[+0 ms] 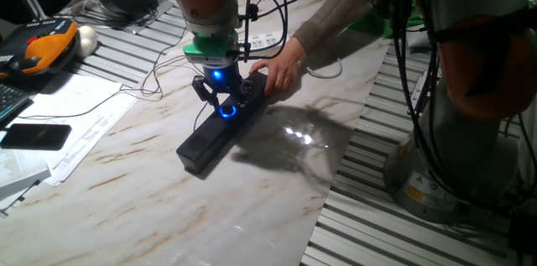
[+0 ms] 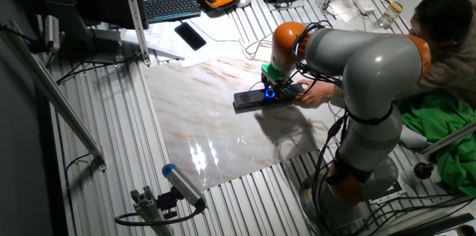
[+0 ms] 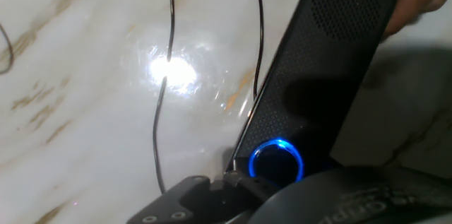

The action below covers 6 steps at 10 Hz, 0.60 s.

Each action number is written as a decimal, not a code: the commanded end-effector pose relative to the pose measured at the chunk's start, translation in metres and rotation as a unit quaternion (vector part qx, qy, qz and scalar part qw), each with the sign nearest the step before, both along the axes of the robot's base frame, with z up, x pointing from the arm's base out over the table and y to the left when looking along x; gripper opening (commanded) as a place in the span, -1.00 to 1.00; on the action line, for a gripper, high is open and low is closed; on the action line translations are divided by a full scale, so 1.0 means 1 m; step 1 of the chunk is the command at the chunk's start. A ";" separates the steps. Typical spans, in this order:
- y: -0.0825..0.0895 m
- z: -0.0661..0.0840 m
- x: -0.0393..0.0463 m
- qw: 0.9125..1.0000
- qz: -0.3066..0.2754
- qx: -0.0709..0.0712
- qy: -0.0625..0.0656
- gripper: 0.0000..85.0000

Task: Turn the knob to decrease the volume of the speaker

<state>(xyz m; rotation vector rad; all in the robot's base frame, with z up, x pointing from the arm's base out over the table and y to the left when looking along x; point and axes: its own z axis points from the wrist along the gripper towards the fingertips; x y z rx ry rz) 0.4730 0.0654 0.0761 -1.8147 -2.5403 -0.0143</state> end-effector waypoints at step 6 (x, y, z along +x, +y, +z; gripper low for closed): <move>0.001 0.001 -0.0001 1.000 -0.017 -0.006 0.001 0.20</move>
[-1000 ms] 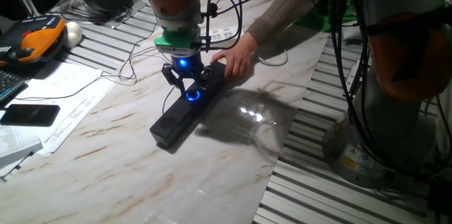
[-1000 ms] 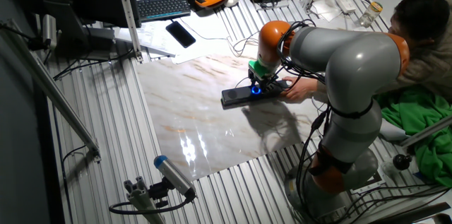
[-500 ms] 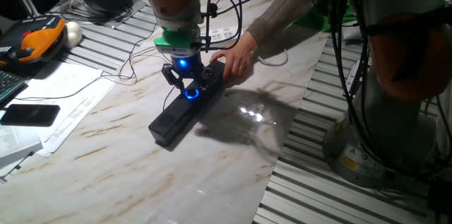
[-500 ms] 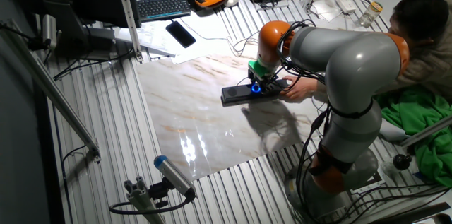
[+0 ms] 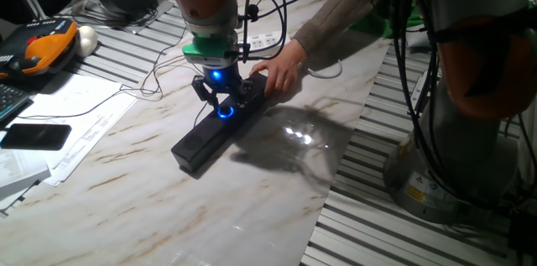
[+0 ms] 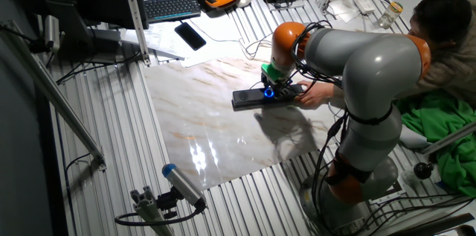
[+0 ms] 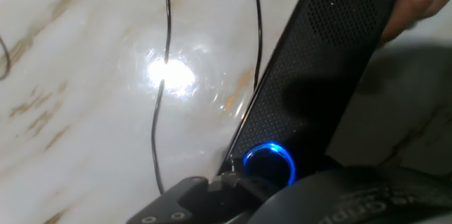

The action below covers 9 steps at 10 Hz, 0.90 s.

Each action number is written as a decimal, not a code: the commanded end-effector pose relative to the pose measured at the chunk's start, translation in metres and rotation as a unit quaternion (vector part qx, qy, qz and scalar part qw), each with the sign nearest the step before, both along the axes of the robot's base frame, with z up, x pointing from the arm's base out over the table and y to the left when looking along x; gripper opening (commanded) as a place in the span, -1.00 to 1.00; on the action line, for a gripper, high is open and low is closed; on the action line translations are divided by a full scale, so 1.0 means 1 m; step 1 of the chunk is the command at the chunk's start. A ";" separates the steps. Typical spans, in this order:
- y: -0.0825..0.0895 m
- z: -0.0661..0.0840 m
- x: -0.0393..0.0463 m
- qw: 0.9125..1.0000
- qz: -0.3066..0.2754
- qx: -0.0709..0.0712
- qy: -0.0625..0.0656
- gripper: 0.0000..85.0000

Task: Turn the knob to decrease the volume of the speaker

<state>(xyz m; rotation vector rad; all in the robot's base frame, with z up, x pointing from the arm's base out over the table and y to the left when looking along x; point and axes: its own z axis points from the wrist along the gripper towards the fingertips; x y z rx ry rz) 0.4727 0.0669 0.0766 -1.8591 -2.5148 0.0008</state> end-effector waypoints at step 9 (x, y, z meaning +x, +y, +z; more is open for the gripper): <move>0.001 -0.001 0.0003 1.000 0.009 -0.001 -0.005 -0.20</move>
